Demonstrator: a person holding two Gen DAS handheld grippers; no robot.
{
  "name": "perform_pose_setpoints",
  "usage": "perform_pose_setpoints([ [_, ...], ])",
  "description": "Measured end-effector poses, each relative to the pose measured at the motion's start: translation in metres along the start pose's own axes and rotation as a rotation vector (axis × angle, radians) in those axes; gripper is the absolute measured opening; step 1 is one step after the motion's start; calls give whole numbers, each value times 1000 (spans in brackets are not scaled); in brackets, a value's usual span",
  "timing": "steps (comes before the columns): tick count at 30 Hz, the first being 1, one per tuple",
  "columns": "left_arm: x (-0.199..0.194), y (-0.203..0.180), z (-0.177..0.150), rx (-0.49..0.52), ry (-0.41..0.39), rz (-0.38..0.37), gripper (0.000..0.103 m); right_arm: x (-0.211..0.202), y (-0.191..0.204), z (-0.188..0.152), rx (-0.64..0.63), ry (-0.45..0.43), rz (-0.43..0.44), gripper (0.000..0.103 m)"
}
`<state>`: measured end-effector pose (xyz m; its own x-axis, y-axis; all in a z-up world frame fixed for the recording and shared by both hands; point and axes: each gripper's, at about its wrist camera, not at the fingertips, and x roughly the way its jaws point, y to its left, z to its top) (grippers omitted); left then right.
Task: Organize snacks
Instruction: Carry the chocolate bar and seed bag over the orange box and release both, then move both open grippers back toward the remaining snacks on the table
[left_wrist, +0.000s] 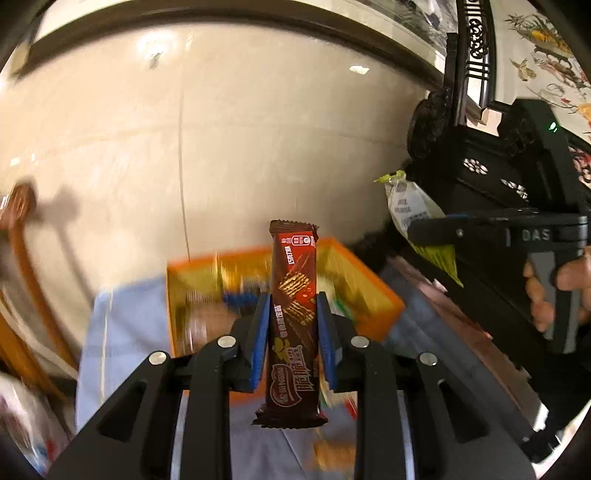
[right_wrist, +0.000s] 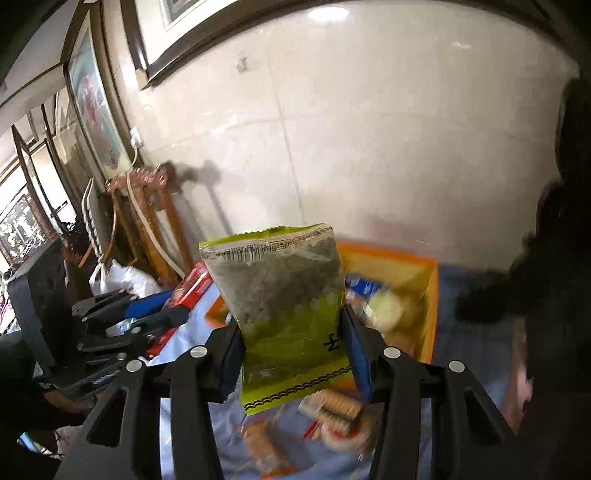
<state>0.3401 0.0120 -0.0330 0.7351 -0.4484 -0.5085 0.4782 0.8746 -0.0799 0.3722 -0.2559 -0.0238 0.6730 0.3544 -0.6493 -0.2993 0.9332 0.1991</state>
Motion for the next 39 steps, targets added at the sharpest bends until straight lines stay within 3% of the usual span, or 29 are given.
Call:
perform_pose_setpoints([
  [3,47,13,32,-8,23,34,27,26,-16,38,-6,18,-17,52],
  [5,71,24,44,-48,57,74,75,47,-25,46,0,51,-81,69],
  [7,78,33,50,-102,58,96,88,52,-33,51,11,46,-137,74],
  [10,68,36,48,-108,28,89,92,38,-44,44,46,-3,-143,78],
  [16,32,13,5,-11,18,93,98,10,-49,5,155,-52,-119,80],
  [21,20,-28,-74,102,136,53,98,1,-45,-53,229,-22,-189,89],
  [25,27,-60,-147,154,259,22,98,20,-56,-117,256,102,-327,90],
  [28,37,-71,-180,132,291,13,98,45,-71,-160,287,217,-366,90],
  [31,53,-79,-201,80,307,11,98,64,-79,-180,306,254,-371,89],
  [35,69,-76,-208,-34,320,29,98,81,-84,-183,261,259,-398,89],
  [37,79,-78,-210,-44,328,62,98,91,-94,-181,275,278,-400,84],
  [39,89,-83,-211,-39,346,79,98,105,-105,-182,289,320,-395,72],
])
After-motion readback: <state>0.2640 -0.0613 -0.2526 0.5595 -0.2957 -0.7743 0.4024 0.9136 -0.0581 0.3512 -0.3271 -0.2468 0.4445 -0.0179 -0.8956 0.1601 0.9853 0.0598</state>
